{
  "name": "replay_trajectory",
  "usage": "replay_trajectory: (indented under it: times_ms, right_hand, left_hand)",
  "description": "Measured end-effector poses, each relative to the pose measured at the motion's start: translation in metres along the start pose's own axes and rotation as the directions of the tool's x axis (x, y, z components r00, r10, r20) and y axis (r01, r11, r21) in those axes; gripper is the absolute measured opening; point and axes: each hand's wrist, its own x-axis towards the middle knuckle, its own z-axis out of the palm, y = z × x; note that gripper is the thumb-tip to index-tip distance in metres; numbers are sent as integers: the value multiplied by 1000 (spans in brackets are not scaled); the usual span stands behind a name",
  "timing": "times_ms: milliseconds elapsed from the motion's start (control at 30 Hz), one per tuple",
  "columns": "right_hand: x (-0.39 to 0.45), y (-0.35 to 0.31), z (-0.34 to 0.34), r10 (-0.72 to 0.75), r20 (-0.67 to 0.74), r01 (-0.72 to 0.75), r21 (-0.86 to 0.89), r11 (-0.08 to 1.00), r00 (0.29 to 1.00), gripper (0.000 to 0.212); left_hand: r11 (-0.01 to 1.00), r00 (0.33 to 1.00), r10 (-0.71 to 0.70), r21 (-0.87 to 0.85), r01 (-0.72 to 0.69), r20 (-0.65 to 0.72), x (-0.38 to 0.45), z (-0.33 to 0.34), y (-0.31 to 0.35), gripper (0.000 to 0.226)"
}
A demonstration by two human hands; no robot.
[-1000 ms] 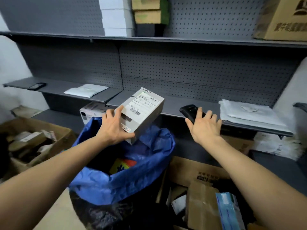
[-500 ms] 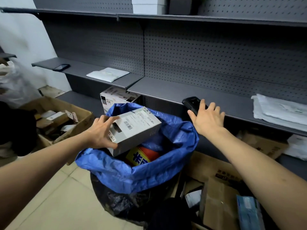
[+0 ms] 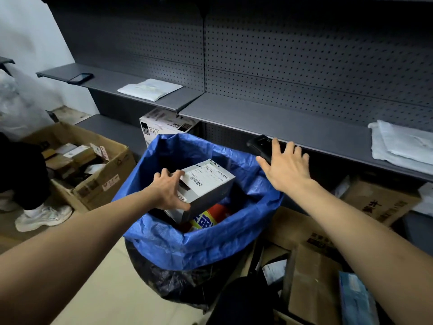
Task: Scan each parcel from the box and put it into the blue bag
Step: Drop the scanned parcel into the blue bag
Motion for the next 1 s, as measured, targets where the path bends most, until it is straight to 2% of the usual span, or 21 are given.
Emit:
replay_trajectory:
  times_ms: [367,533,733,1000]
  right_hand:
    - [13,-20,47,-184,81,178,76,981,980,79]
    - [24,-26,61,-229,132,214,120,969,964,81]
    - [39,-22,65,-267,113,253,123,960,957,81]
    - [52,-11,82,-304,126,287,137,948,944,84]
  left_hand:
    - [959,963,-265,-112,259,-46,40,57,13,107]
    - [948,954,-300,-107,301,19,59,81,15,110]
    - [946,941,-321,-1,323,110,95,100,13,108]
    - [939,918,-342,23,344,202,141,142,33,103]
